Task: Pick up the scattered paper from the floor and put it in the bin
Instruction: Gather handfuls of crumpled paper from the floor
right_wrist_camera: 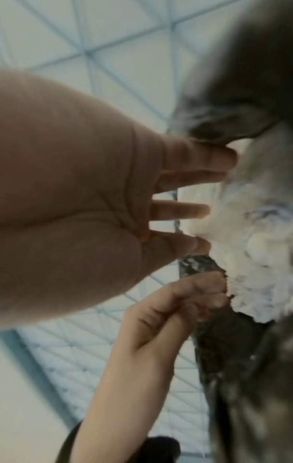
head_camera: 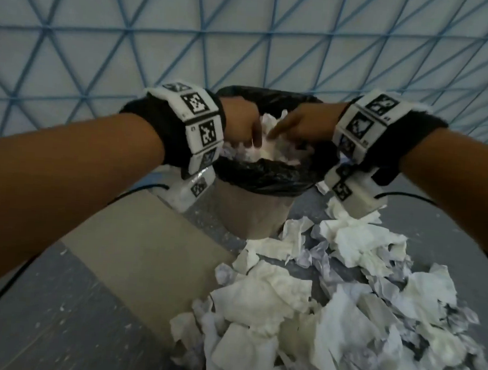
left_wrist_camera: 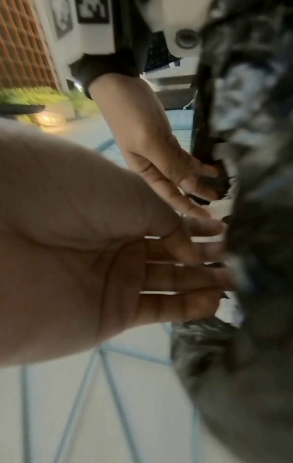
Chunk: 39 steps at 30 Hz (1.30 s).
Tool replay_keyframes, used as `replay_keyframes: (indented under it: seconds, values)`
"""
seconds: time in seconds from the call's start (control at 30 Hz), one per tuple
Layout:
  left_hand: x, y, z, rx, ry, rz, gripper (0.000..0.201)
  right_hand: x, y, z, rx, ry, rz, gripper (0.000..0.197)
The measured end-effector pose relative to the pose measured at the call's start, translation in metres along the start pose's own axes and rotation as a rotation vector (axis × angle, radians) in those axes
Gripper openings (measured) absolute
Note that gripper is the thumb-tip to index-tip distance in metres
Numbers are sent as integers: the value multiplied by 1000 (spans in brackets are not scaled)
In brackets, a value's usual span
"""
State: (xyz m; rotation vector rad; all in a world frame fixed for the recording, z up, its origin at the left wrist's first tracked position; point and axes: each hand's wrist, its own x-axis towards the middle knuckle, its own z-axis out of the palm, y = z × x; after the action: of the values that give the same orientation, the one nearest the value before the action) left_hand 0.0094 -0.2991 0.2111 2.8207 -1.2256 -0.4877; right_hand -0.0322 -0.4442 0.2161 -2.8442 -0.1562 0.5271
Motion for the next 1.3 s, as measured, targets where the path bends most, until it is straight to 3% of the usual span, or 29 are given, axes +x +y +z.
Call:
replay_keyframes:
  seconds: [0.1, 0.17, 0.23, 0.27, 0.33, 0.43, 0.5, 0.57, 0.67, 0.77, 0.83, 0.97, 1.13, 1.17, 1.23, 1.3]
  values:
    - [-30, -3, -10, -147, 403, 11, 34, -28, -13, -11, -20, 390, 15, 38]
    - [-60, -3, 3, -258, 653, 111, 30, -47, -23, 8, 49, 630, -51, 35]
    - [-90, -6, 29, -272, 740, 271, 23, -68, -38, 39, 136, 834, -229, 28]
    - [-103, -8, 45, -237, 712, 347, 20, -78, -43, 55, 145, 850, -328, 25]
    - [-120, -14, 85, -54, 596, 507, 16, -93, -54, 89, 59, 714, -540, 18]
    - [-128, -22, 136, 202, 278, 577, 15, -94, -46, 143, -248, 449, -702, 18]
    - [-121, -25, 161, 216, 26, 482, 24, -78, -29, 173, -350, 304, -578, 18]
    - [-108, -25, 183, 190, -175, 304, 34, -62, -6, 196, -321, 114, -282, 22]
    - [-82, -16, 204, 160, -256, 182, 40, -44, 27, 218, -258, -142, 200, 46]
    - [-56, -9, 225, 70, -270, 133, 42, -26, 46, 225, -76, -85, 343, 52]
    - [-49, -1, 230, -108, -219, 36, 51, -13, 53, 228, 4, -74, 379, 51]
    - [-43, 17, 242, -179, -287, -25, 57, -6, 47, 242, -11, -201, 349, 48]
    - [-47, 21, 258, -84, -437, -50, 56, -18, 33, 244, 79, -109, 257, 39]
    - [-48, 22, 258, -84, -412, -53, 52, -19, 32, 242, 139, -54, 244, 34]
    - [-51, 20, 257, -130, -358, -87, 43, -23, 29, 232, 216, 18, 249, 5]
    - [-53, 14, 255, -186, -319, -143, 36, -26, 28, 224, 263, 75, 245, 37]
